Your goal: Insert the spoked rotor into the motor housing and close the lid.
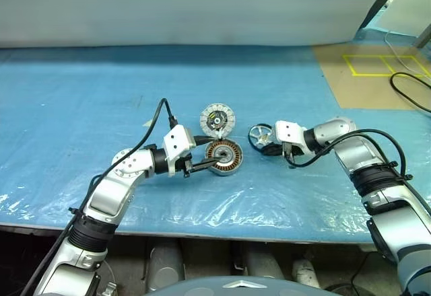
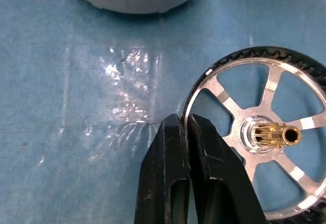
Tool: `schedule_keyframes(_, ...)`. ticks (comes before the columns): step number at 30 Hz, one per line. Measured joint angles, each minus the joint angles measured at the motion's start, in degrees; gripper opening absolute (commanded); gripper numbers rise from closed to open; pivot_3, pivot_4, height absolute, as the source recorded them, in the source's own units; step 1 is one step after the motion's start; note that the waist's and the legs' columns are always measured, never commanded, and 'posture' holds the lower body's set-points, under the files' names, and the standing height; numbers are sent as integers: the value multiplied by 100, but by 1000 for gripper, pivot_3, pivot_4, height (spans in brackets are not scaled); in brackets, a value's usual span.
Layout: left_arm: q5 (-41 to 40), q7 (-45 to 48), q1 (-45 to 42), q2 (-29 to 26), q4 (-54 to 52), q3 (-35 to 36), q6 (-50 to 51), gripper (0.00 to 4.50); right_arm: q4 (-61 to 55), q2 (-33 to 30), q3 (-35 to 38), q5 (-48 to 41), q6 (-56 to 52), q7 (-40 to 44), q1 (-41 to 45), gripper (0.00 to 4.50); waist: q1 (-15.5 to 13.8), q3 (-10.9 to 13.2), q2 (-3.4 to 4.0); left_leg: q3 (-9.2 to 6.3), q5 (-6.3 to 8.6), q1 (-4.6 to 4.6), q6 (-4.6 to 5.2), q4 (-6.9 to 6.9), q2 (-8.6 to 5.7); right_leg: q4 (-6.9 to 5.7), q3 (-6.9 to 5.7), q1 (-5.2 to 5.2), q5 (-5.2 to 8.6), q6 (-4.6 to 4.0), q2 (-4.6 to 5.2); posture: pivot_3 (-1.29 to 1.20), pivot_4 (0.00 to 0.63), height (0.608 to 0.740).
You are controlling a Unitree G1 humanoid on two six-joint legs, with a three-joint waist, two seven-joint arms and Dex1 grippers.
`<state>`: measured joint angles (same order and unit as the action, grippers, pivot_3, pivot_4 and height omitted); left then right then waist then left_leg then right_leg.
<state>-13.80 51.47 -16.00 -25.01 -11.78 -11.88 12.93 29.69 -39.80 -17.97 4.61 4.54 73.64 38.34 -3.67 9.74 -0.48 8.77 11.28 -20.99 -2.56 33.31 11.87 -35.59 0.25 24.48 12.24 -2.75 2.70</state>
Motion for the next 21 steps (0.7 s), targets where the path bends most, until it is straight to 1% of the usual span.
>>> schedule_keyframes(4,13,-1,1,4,1,-2,-7,2682,-32,9,12,-39,-101,-15,-5,17,-3,0,0,0,0,-1,1,0,0,1,-1,0,0,0,0,0,150,740)
schedule_keyframes(7,23,-1,-1,15,4,-4,-42,2682,-362,58,224,-465,-992,172,-38,17,-5,1,1,0,-1,-3,1,-1,1,3,-1,1,0,0,0,0,150,740)
schedule_keyframes(10,19,1,-15,27,14,1,-60,2682,-1319,72,685,-1569,-3008,479,-32,17,-16,4,6,-1,-1,-4,1,-7,1,5,-2,4,0,0,-2,0,150,740)
schedule_keyframes(14,-66,10,-37,44,49,62,-71,2682,-2522,-50,1285,-2843,-5060,468,27,17,-47,3,7,-1,-1,-3,0,-11,1,12,-3,3,0,0,-1,0,150,740)
schedule_keyframes(15,-92,18,-44,43,55,76,-68,2682,-2864,-52,1521,-3224,-5626,362,-2,17,-56,3,7,-1,-1,-4,-1,-12,1,14,-3,3,0,0,-1,0,150,740)
schedule_keyframes(18,-139,27,-79,39,74,87,-64,2682,-3444,16,1992,-3979,-6701,-30,-229,17,-102,3,6,-2,-9,-3,-19,-14,0,19,-3,0,0,0,0,0,150,740)
schedule_keyframes(21,-229,21,-122,60,144,131,-41,2682,-3393,519,2564,-4555,-7707,-741,-304,17,-107,3,9,0,-2,-1,-40,-12,-3,15,0,1,0,1,1,0,150,740)
